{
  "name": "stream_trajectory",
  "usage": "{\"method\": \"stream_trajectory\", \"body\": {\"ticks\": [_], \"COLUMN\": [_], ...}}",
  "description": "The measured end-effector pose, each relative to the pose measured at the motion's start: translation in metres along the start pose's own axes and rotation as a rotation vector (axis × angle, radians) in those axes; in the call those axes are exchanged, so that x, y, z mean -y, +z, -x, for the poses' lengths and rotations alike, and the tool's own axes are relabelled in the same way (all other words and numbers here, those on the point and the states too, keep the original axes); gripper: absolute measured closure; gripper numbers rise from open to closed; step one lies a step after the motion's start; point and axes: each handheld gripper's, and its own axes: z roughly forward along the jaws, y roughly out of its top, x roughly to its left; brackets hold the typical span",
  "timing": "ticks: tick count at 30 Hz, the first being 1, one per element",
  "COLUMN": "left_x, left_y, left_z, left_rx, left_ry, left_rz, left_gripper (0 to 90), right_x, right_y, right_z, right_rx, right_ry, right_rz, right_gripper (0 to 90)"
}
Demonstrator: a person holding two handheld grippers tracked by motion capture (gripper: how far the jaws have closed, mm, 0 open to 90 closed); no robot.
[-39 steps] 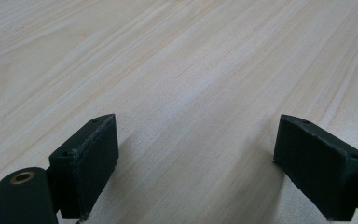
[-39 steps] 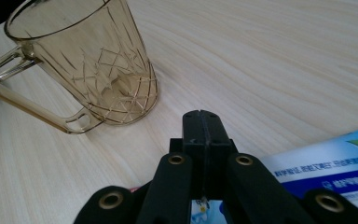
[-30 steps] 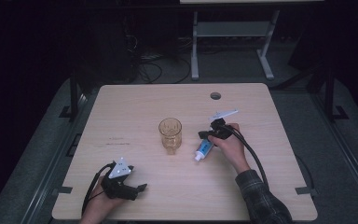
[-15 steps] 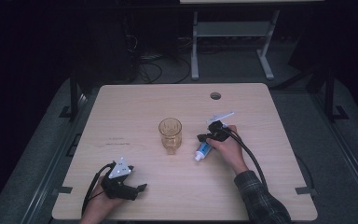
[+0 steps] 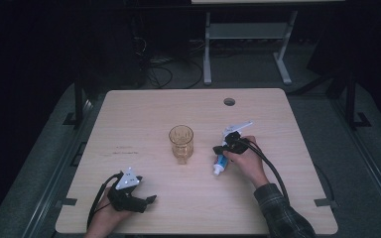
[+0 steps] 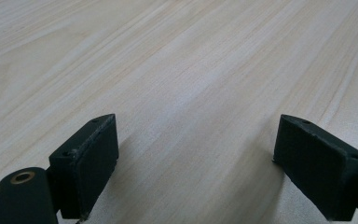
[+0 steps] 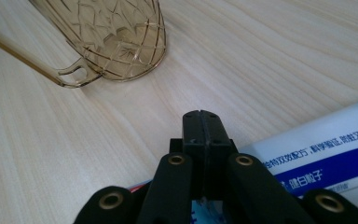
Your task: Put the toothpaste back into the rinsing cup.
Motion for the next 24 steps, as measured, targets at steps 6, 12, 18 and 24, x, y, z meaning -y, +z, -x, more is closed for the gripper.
{"method": "stream_trajectory", "body": {"ticks": [6,12,18,24], "left_x": [0.0,0.0,0.0,0.0], "left_y": [0.0,0.0,0.0,0.0], "left_z": [0.0,0.0,0.0,0.0], "left_rx": [0.0,0.0,0.0,0.001], "left_ry": [-0.001,-0.001,-0.003,-0.001], "left_rz": [0.001,0.001,0.003,0.0], "left_gripper": [13.2,13.2,13.2,13.2], "right_x": [0.007,0.011,0.017,0.022], "right_y": [-0.005,-0.009,-0.012,-0.017], "right_z": [-0.002,-0.004,-0.006,-0.006], "right_rx": [-0.005,-0.004,-0.008,-0.002], "right_ry": [0.001,-0.005,-0.006,0.0], "right_rz": [-0.007,-0.014,-0.023,-0.028], "right_gripper": [90.0,90.0,90.0,90.0]}}
